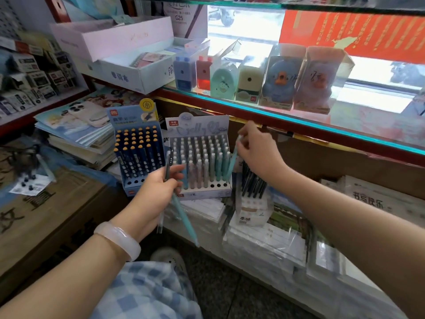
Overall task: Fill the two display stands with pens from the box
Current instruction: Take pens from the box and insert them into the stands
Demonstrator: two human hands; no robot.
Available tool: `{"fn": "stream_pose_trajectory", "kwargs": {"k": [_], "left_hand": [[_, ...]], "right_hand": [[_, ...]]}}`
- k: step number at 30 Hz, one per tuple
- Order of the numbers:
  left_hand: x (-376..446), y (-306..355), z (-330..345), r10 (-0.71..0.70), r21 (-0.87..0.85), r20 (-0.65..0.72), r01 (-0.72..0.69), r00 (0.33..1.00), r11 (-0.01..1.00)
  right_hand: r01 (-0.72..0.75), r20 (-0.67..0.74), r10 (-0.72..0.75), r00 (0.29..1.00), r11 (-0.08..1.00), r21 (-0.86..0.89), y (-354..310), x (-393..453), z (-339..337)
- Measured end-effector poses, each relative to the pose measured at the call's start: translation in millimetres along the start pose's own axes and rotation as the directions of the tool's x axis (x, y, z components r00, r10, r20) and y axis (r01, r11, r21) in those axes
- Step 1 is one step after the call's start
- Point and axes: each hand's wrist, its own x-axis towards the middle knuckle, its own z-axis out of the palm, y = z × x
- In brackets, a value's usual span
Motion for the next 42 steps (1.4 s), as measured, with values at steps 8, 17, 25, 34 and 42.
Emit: {"fn": "stream_pose_trajectory", "kwargs": {"k": [8,17,25,34,42], "left_hand": [[-7,3,-2,0.022,-0.255,0.138,0.014,0.99,0.967],[2,4,-3,0.073,-0.211,0.063,-0.058,0.995,0.976],[2,4,-6,0.034,-0.332,0.043,-0.018,0.998,0.943],[-5,15,0,0.104,-0.25,-0.003,-0.102,0.995,0.963],[-14,20,2,0.142,-0.162,0.014,-0.138,0.99,0.977]], "right_hand": [[0.05,0.102,-0.039,0.994,0.993,-0.111,12,-2,39],[0.148,0.206,-0.079,0.975,0.929,-0.34,16,3,55],[0.188,0.22,-0.111,0.969,0.91,-0.37,15,6,51],[0.153,0.211,-0.193,0.958,0.969,0.193,-44,-28,39],[0.073,0.354,-0.205,0.913,0.933,0.351,-60,-32,35]]}}
